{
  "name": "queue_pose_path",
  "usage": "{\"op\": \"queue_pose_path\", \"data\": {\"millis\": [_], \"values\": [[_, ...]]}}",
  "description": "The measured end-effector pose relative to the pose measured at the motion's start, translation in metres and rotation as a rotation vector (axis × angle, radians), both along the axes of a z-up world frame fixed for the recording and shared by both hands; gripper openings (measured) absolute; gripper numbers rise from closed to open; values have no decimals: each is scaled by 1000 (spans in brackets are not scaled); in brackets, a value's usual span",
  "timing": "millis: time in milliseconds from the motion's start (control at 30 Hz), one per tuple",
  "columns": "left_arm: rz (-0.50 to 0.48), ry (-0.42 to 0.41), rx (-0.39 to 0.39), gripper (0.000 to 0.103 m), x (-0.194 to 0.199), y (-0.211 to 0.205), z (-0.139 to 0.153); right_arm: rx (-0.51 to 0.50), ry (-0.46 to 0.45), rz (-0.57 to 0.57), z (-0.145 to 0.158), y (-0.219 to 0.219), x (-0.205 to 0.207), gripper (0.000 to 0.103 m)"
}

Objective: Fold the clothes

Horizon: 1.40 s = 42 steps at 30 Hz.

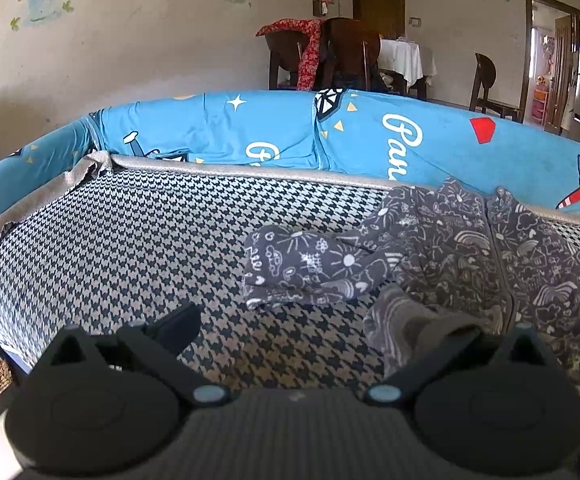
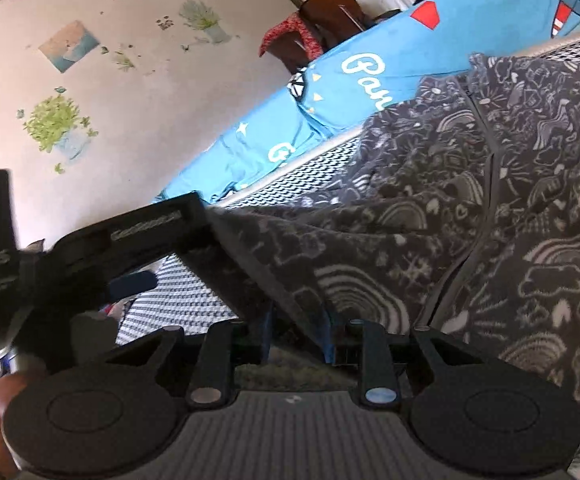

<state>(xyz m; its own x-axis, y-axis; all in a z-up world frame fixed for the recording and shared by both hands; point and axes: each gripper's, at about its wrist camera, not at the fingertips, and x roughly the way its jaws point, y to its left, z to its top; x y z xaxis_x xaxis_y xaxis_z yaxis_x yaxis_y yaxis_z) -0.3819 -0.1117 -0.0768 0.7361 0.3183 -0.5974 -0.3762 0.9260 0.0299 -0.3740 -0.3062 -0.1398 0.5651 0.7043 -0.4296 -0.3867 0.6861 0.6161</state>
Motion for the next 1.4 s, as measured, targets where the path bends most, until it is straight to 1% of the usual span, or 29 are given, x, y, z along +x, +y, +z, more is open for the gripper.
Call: {"op": "queue_pose_path", "data": {"millis": [100, 233, 367, 400, 500, 567, 800, 900, 1033, 1133, 1267, 1400], "values": [[-3, -1, -17, 103, 1, 3, 0, 43, 15, -8, 4, -11, -3, 26], [4, -4, -25, 103, 0, 5, 0, 9, -51, -45, 17, -21, -18, 26], [2, -6, -29, 102, 0, 4, 0, 41, -76, 46, 22, -17, -23, 26], [-1, -7, -27, 102, 0, 3, 1, 51, -61, 67, 19, -14, -21, 26], [-10, -12, -20, 102, -2, 0, 3, 91, 7, 84, 7, -9, -12, 26], [-12, -13, -17, 102, -3, 0, 3, 116, 42, 45, 1, -10, -4, 26], [-9, -13, -16, 103, -4, -1, 3, 133, 20, -62, -1, -14, 6, 26], [-10, -12, -11, 103, -4, -2, 3, 87, -6, -123, 1, -13, 9, 25], [-13, -10, -17, 102, -3, -2, 3, -11, -62, -117, 4, 4, 11, 24], [-15, -8, -22, 102, -3, -3, 3, -54, -57, -67, -3, 20, 11, 24], [-17, -6, -28, 102, -2, -3, 3, -91, -40, -39, -15, 34, 21, 24], [-20, -4, -34, 102, -2, -3, 4, -112, -3, -50, -28, 41, 35, 24]]}}
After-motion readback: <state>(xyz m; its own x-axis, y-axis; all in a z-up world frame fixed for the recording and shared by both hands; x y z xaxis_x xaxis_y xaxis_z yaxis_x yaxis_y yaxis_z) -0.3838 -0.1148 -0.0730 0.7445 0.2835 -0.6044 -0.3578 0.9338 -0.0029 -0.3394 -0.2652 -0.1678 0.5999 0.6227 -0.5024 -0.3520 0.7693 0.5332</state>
